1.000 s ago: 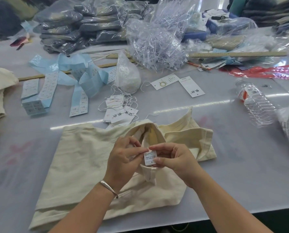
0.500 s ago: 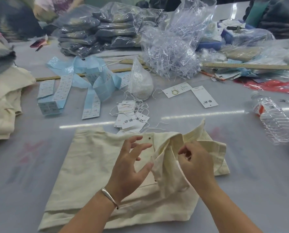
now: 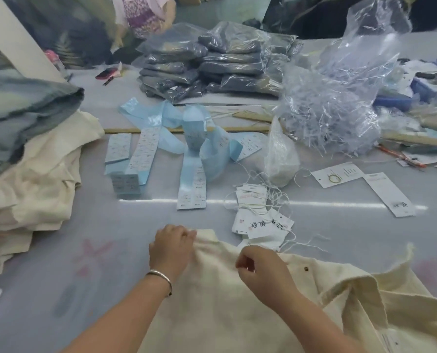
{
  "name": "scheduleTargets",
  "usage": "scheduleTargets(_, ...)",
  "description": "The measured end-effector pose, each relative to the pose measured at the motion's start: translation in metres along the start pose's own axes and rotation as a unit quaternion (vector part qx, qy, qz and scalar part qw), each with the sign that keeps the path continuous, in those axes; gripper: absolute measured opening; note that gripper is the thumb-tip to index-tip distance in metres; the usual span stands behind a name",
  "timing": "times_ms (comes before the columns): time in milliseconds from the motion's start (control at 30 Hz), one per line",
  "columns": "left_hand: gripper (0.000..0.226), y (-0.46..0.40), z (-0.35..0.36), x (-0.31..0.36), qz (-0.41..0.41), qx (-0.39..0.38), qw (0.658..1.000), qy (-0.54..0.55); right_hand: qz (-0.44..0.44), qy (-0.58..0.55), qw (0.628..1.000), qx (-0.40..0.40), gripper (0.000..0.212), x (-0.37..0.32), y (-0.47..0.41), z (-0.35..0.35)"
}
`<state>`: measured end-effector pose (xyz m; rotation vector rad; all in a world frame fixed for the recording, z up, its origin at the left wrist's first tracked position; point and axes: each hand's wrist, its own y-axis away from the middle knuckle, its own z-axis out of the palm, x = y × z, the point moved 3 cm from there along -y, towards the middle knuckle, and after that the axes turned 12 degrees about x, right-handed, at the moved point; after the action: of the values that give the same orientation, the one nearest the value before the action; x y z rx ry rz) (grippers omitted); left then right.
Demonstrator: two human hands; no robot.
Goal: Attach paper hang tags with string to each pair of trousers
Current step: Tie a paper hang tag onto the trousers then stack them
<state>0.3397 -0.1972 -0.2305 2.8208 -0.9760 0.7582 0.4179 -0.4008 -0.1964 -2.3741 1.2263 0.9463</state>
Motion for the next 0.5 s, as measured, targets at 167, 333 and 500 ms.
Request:
scheduleTargets(167, 0.070, -0.092, 0.017, -0.002, -0.062, 0.036, 0.996, 0.048, 0.045, 0.010, 0.999, -0.007, 0.015, -0.019, -0.067, 0.044)
scheduleTargets(333, 0.109, -0.140, 0.042, 0.001, -0.065, -0.060, 0.996, 0.004, 0.083, -0.034, 0.996, 0.029, 0.021, -0.034, -0.118, 0.067)
scheduleTargets(500, 0.045, -0.153, 0.045, -0.015, -0.134, -0.075, 0.967, 0.204, 0.091, -0.070, 0.988, 0.100, 0.018, -0.047, -0.155, 0.072)
